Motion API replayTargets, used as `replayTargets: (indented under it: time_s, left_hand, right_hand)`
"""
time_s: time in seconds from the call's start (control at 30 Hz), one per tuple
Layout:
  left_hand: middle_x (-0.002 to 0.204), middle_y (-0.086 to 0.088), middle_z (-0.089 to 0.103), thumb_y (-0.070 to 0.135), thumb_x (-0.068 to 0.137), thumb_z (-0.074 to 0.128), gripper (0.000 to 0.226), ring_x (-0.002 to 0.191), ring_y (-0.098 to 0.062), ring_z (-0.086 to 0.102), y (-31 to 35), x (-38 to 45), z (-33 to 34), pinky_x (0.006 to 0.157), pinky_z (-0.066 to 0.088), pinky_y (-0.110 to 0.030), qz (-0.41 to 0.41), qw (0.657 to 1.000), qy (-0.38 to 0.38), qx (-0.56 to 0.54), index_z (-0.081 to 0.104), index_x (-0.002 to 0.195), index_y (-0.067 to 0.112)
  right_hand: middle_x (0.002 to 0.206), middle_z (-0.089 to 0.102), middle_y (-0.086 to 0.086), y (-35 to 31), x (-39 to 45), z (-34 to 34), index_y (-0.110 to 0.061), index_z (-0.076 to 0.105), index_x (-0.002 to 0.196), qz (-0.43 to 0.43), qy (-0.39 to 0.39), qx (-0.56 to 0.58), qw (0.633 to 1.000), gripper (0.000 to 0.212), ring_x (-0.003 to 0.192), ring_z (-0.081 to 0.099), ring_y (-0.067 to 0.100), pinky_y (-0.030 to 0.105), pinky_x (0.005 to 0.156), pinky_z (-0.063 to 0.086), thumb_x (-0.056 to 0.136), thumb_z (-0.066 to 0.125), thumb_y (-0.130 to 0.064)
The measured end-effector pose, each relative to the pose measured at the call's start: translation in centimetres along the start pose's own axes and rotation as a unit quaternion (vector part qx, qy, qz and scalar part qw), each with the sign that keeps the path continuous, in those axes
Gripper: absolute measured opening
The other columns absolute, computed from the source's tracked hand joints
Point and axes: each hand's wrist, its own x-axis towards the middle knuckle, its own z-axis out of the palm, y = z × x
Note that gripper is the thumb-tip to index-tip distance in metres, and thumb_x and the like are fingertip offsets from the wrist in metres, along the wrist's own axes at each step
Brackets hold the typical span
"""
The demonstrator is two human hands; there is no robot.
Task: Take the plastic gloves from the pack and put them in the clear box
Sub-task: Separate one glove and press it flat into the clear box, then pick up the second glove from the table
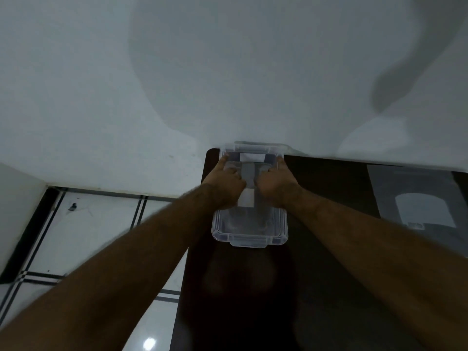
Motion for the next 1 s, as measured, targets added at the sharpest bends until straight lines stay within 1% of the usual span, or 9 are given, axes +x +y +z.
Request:
replayTargets:
  time_s: [0.13,0.27,0.37,0.5,0.63,0.7,0.77,0.87,1.0]
  left_hand:
    - [0.150,-0.001,0.064,0.039,0.106,0.054,0.042,0.157,-0.029,0.036,3.0,-3.0,0.7,0.123,-0.013,-0.069,0.050,0.998,-0.033,0.004,0.060,0.146,0.028]
    - [0.153,-0.001,0.061,0.039,0.107,0.055,0.040,0.159,-0.029,0.032,4.7,-4.2,1.1,0.116,-0.022,-0.065,0.075,0.993,-0.090,0.005,0.062,0.144,0.028]
    - [0.152,-0.002,0.062,0.040,0.107,0.057,0.039,0.158,-0.029,0.034,4.9,-4.4,0.8,0.117,-0.022,-0.063,0.067,0.992,-0.107,-0.003,0.063,0.143,0.028]
    - [0.149,0.000,0.065,0.037,0.107,0.055,0.039,0.158,-0.028,0.035,5.1,-5.0,-0.2,0.125,-0.012,-0.066,0.055,0.994,-0.092,-0.012,0.061,0.144,0.028]
    - [0.152,0.000,0.062,0.027,0.106,0.049,0.048,0.156,-0.025,0.037,5.9,-7.2,-2.8,0.129,-0.008,-0.063,0.027,0.998,-0.024,-0.050,0.053,0.154,0.030]
    - [0.147,-0.003,0.065,0.025,0.102,0.052,0.050,0.150,-0.025,0.046,6.9,-8.9,-4.5,0.132,-0.004,-0.059,0.013,0.996,0.007,-0.084,0.055,0.152,0.029]
    - [0.137,-0.003,0.071,0.027,0.100,0.054,0.046,0.137,-0.025,0.057,8.9,-10.5,-6.2,0.132,0.008,-0.057,0.011,0.993,0.037,-0.112,0.061,0.145,0.028]
    - [0.128,0.003,0.072,0.033,0.103,0.052,0.035,0.127,-0.022,0.062,13.2,-12.7,-8.3,0.128,0.023,-0.052,0.011,0.983,0.061,-0.173,0.064,0.136,0.030]
    - [0.128,0.012,0.071,0.040,0.106,0.048,0.033,0.124,-0.012,0.062,21.3,-14.0,-9.0,0.116,0.036,-0.043,0.048,0.962,0.080,-0.257,0.063,0.136,0.037]
  right_hand:
    - [0.145,0.065,0.005,0.5,2.1,0.1,-0.022,0.058,0.141,0.012,-0.045,-0.002,0.999,0.045,0.143,0.052,0.025,0.065,0.129,-0.004,0.105,0.052,-0.047]
    - [0.146,0.064,0.003,0.9,3.3,0.6,-0.023,0.057,0.144,0.018,-0.060,0.002,0.998,0.048,0.143,0.051,0.024,0.064,0.130,-0.003,0.101,0.057,-0.046]
    - [0.147,0.063,0.005,0.8,2.9,0.6,-0.020,0.058,0.144,0.032,-0.051,0.003,0.998,0.049,0.142,0.053,0.025,0.062,0.130,-0.002,0.102,0.056,-0.044]
    - [0.137,0.069,0.005,0.5,0.1,-0.3,-0.018,0.063,0.135,0.038,0.001,0.030,0.999,0.038,0.134,0.058,0.025,0.059,0.130,-0.001,0.103,0.052,-0.035]
    - [0.127,0.069,0.007,0.2,-6.0,-0.7,-0.016,0.063,0.125,0.025,0.117,0.139,0.983,0.031,0.129,0.059,0.028,0.056,0.130,0.006,0.098,0.056,-0.027]
    - [0.120,0.069,0.008,0.0,-9.9,0.9,-0.016,0.064,0.120,0.009,0.197,0.188,0.962,0.028,0.126,0.060,0.029,0.057,0.131,0.008,0.093,0.056,-0.020]
    - [0.123,0.071,0.009,-0.2,-14.3,3.2,-0.017,0.064,0.120,0.001,0.248,0.195,0.949,0.029,0.129,0.061,0.028,0.056,0.131,0.010,0.092,0.057,-0.016]
    - [0.142,0.067,0.006,-0.5,-21.4,6.5,-0.021,0.063,0.131,0.002,0.221,0.214,0.952,0.033,0.144,0.053,0.023,0.053,0.132,0.009,0.099,0.059,-0.026]
    - [0.145,0.066,-0.002,0.5,-30.9,14.3,-0.028,0.062,0.137,0.003,0.155,0.248,0.956,0.035,0.145,0.051,0.015,0.044,0.130,0.001,0.104,0.054,-0.038]
